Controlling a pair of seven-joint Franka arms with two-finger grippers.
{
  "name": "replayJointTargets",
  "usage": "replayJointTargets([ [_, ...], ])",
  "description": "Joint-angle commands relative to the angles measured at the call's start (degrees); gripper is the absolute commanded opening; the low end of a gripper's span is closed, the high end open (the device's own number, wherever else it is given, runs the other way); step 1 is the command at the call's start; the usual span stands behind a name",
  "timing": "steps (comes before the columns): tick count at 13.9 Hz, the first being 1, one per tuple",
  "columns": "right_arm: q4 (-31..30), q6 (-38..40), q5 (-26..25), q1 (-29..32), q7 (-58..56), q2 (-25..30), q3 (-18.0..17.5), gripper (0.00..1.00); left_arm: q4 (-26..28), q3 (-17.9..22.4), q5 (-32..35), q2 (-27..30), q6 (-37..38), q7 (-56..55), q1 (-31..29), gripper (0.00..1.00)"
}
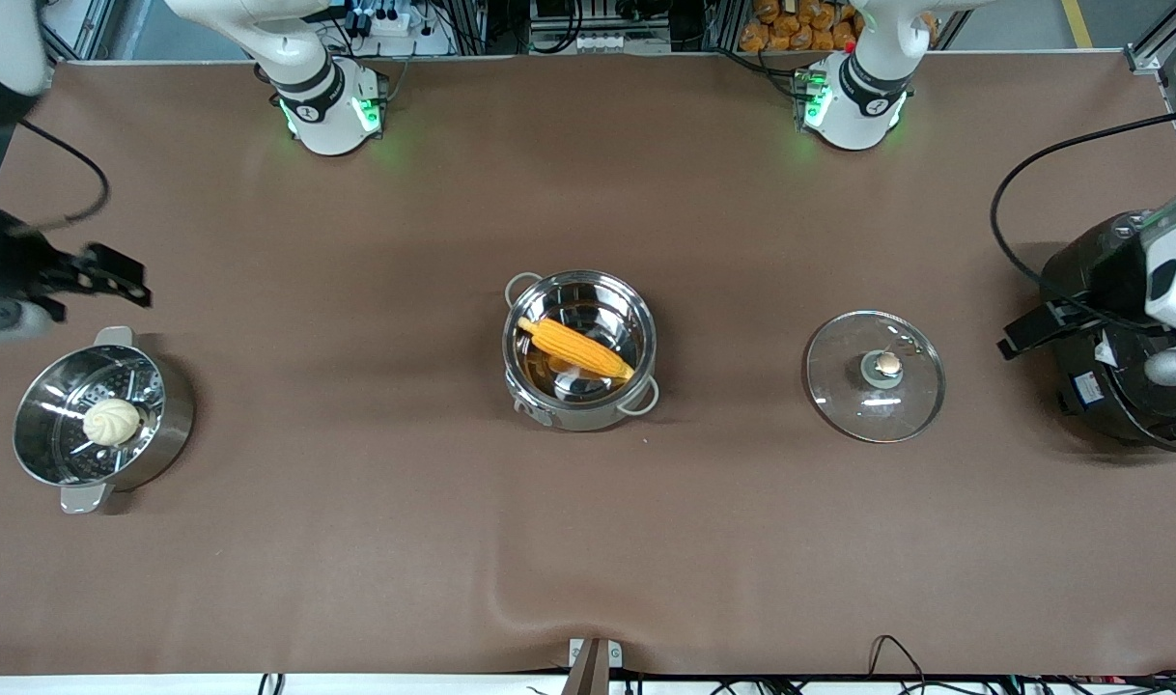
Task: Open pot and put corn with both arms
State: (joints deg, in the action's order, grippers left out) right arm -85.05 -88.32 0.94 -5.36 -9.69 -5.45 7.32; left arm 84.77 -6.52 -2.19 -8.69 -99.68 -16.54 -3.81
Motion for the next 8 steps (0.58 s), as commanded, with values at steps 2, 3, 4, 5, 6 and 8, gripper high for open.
replayJointTargets([
  [2,-2.0,3.1,1.3,2.9,6.0,4.7,-1.3,1.00,-1.8,0.3,2.4,2.4,4.8,8.1,-3.0,1.00],
  [3,-1.9,4.2,1.3,2.9,7.2,5.0,-1.4,1.00,-2.0,0.3,4.0,2.4,4.8,9.7,-3.0,1.00],
  [4,-1.3,5.2,1.3,2.9,9.1,5.3,-1.7,1.00,-2.0,0.4,5.4,2.3,4.8,10.0,-2.4,1.00],
  [5,-0.3,6.6,1.3,2.8,11.0,5.3,-2.2,1.00,-2.0,0.3,6.6,2.4,4.8,10.0,-1.6,1.00],
  [6,0.5,8.1,1.3,2.8,12.6,5.4,-2.6,1.00,-1.8,1.5,6.8,2.5,5.0,10.0,0.6,1.00],
  [8,0.5,8.2,1.3,2.2,13.5,6.9,-2.4,1.00,-1.9,9.3,6.2,2.6,7.5,10.2,6.4,1.00],
])
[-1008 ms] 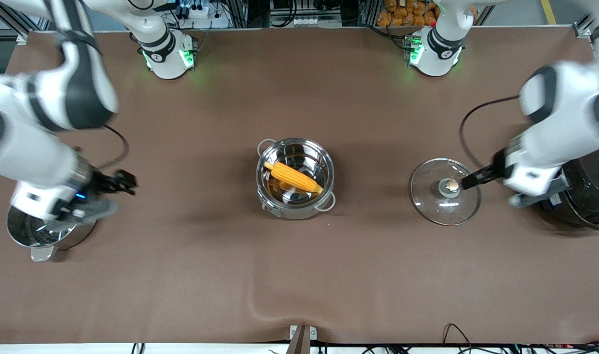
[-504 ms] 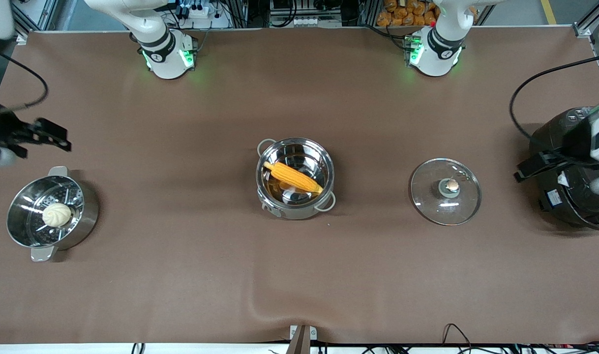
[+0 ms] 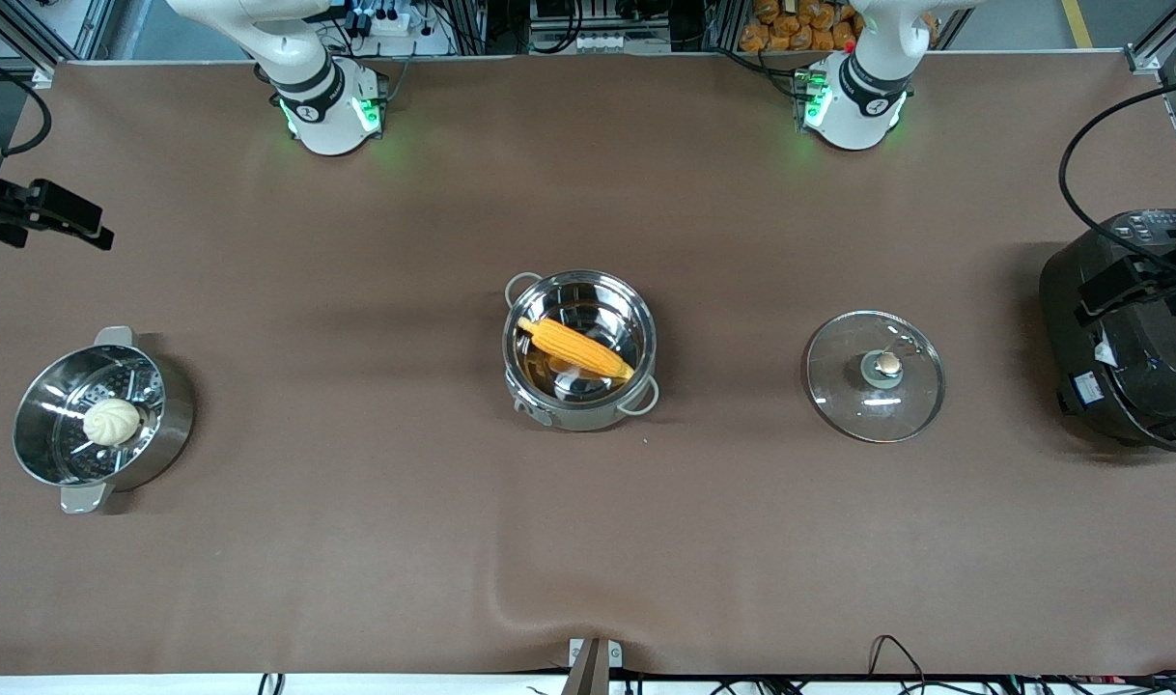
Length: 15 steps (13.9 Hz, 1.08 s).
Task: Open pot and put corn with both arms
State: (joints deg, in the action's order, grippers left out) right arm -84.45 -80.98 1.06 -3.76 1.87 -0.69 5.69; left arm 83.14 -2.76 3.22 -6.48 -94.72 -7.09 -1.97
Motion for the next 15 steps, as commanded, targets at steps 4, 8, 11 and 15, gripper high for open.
replayJointTargets([
  [4,-0.1,0.7,1.1,2.7,-0.2,2.3,-2.3,1.00,0.1,3.7,-0.8,1.6,9.1,-0.5,2.9,1.00],
  [8,0.0,0.7,1.1,2.8,-0.3,2.2,-2.3,1.00,0.5,4.3,-0.8,4.4,9.2,-0.5,3.5,1.00],
  [11,0.0,0.7,1.1,2.8,-0.3,2.2,-2.3,1.00,1.9,3.8,-0.8,5.8,9.0,-0.5,3.8,1.00],
  [15,0.0,0.7,1.1,2.9,-0.3,2.2,-2.3,1.00,8.2,3.9,-1.5,10.2,7.5,-0.8,4.9,1.00],
])
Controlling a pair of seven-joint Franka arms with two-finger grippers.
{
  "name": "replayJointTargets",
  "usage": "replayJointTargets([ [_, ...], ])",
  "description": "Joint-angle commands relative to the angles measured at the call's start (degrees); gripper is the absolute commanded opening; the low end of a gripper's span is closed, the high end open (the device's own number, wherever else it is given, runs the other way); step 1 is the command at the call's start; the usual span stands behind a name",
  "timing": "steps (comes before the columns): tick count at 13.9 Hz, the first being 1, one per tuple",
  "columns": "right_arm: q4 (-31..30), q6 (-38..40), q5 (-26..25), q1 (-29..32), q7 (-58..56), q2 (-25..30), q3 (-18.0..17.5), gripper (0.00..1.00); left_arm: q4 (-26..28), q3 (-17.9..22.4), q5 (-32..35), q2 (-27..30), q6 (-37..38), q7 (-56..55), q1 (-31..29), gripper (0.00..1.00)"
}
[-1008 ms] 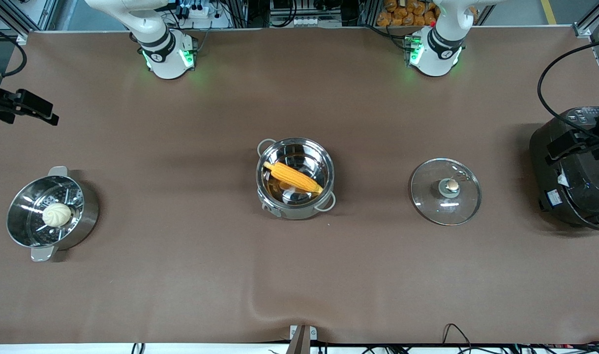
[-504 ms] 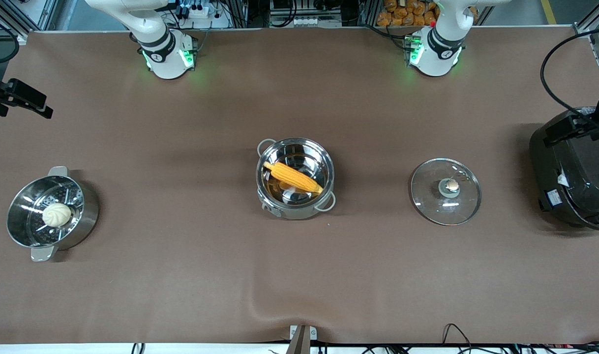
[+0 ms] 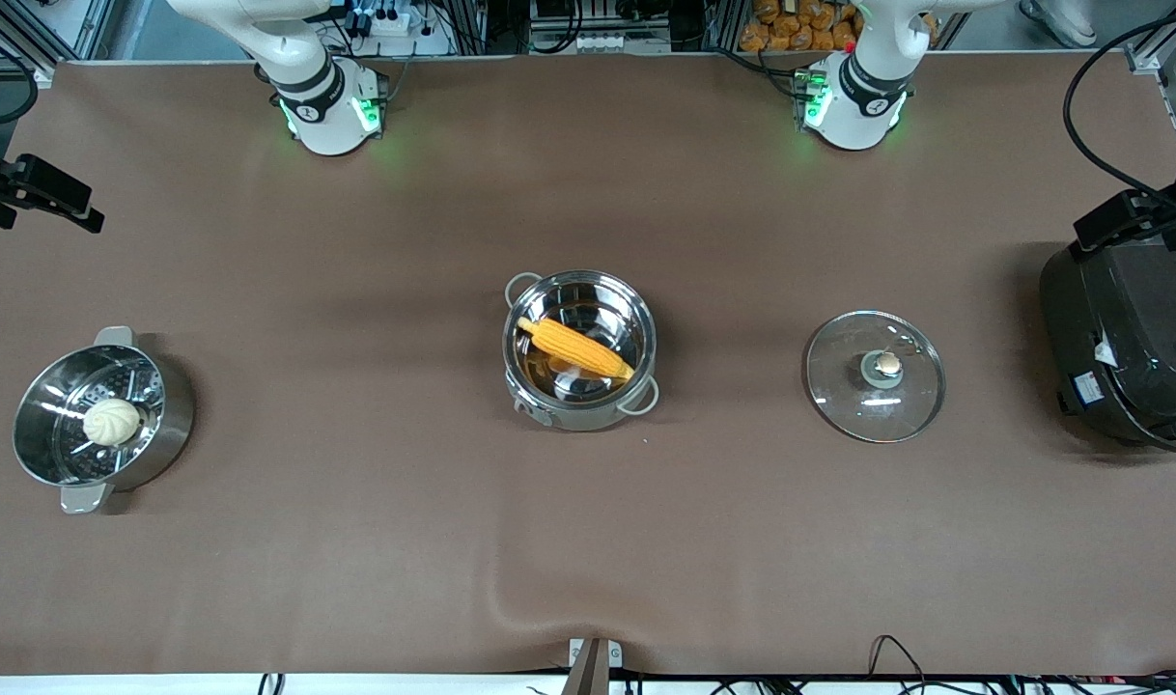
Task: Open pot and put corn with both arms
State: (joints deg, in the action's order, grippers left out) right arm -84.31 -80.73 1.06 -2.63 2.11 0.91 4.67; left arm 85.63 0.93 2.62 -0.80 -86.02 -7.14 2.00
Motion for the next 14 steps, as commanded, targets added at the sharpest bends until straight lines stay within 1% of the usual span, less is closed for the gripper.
replayJointTargets([
  [1,-0.2,0.5,1.1,1.8,-0.5,0.6,-1.2,1.00,7.1,0.2,-0.9,5.3,-2.7,-0.7,1.0,1.00],
  [6,-0.2,0.5,1.1,1.8,-0.5,0.6,-1.2,1.00,2.8,0.2,-0.9,3.4,-2.7,0.5,1.0,1.00],
  [8,-0.2,0.5,1.1,1.8,-0.5,0.6,-1.2,1.00,2.5,0.0,-0.9,2.6,-2.7,0.5,1.3,1.00],
  [9,-0.2,0.5,1.1,1.8,-0.5,0.6,-1.2,1.00,1.7,-0.1,-1.2,2.0,-2.7,0.5,1.3,1.00],
  [10,-0.2,0.5,1.1,1.8,-0.5,0.6,-1.2,1.00,0.3,-0.3,-3.1,1.8,-2.4,0.4,1.3,1.00],
  [11,-0.2,0.4,1.1,1.8,-0.5,0.5,-1.2,1.00,-0.3,-0.2,-4.9,1.0,-2.1,0.3,1.1,1.00],
  [14,-0.2,0.4,1.1,1.8,-0.5,0.5,-1.2,1.00,-0.3,-0.1,-4.3,0.6,-0.2,0.3,1.0,1.00],
])
